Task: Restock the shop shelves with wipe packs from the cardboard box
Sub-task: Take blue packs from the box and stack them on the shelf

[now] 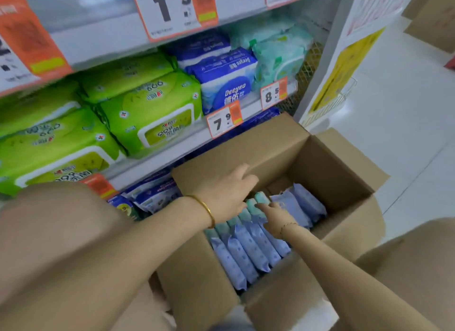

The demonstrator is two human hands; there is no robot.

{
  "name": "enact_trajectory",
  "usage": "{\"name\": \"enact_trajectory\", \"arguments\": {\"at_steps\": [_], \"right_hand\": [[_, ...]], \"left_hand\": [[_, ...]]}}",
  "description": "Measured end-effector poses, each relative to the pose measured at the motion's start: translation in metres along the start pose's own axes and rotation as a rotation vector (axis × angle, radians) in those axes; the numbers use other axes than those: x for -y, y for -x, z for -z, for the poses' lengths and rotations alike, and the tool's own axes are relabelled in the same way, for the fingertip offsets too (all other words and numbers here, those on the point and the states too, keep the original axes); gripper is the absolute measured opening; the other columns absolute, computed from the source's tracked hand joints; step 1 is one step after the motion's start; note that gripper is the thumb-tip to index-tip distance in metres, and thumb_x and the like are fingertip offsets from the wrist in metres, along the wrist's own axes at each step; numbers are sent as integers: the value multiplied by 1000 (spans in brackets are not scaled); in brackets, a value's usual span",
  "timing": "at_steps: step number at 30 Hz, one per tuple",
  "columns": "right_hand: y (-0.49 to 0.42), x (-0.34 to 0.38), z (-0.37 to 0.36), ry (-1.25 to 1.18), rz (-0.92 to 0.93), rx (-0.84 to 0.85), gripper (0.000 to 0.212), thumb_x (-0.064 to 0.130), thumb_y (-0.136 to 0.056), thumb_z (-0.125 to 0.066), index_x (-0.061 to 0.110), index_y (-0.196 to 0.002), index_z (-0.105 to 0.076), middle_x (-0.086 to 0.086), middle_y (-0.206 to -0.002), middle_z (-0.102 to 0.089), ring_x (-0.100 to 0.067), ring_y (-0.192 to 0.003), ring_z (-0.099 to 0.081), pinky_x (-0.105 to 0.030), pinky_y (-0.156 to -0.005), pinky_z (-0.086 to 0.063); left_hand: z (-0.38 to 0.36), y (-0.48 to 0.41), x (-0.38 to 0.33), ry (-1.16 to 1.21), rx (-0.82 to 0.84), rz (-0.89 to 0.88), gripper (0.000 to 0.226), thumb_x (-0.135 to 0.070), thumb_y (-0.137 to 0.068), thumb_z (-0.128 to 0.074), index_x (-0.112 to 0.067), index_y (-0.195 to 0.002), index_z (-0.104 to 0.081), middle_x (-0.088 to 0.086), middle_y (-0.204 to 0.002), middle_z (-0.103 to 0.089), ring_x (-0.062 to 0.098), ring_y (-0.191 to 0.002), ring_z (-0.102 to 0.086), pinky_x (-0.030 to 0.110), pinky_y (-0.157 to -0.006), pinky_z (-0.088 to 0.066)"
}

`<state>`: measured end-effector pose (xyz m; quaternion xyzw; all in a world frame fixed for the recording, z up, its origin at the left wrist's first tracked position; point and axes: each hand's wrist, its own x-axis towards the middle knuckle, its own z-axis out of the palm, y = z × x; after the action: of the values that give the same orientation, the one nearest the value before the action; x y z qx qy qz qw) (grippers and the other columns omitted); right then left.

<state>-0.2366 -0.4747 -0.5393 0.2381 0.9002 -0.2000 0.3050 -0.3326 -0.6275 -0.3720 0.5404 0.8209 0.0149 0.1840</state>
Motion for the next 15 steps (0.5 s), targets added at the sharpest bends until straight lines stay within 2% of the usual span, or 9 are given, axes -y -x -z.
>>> {"name": "enact_trajectory", "arguments": {"at_steps": [3, 7, 10, 13, 15], "right_hand": [[-4, -10, -13, -25, -26, 136, 61, 9, -90, -43, 30, -144, -24, -17, -142, -33, -38, -114, -51, -44, -94, -47], [-9, -8, -12, -78, -34, 82, 35, 18, -94, -45, 14, -128, -39, -20, -123, -50, -38, -105, -55, -42, -87, -48], [-10, -8, -10, -51, -16, 90, 29, 24, -95, -45, 9, -120, -41, -21, -114, -57, -37, -101, -56, -42, -84, -48], [-5, -7, -10, -4, 18, 130, 26, 17, -94, -47, 9, -117, -38, -18, -100, -58, -32, -84, -52, -39, -70, -44], [-1, -5, -6, 47, 26, 117, 21, 12, -93, -46, 10, -111, -37, -10, -82, -48, -28, -78, -45, -36, -66, -38]], "left_hand": [[-5, -3, 4, -51, 63, 0, 39, -22, -91, -53, -10, -127, -41, 12, -138, -32, 32, -111, -51, 47, -87, -50], [-11, -2, 8, -87, 109, 8, 41, -24, -92, -53, -11, -128, -40, 11, -137, -33, 30, -114, -49, 46, -88, -50], [-14, -1, 9, -77, 133, 16, 41, -25, -91, -54, -11, -128, -41, 10, -138, -33, 29, -116, -48, 46, -88, -50], [-15, 1, 12, -66, 138, 25, 41, -26, -91, -54, -11, -127, -41, 10, -137, -33, 30, -116, -49, 46, -88, -51], [-15, 2, 12, -65, 134, 29, 41, -26, -91, -53, -11, -127, -41, 10, -137, -33, 31, -115, -49, 46, -88, -51]]}}
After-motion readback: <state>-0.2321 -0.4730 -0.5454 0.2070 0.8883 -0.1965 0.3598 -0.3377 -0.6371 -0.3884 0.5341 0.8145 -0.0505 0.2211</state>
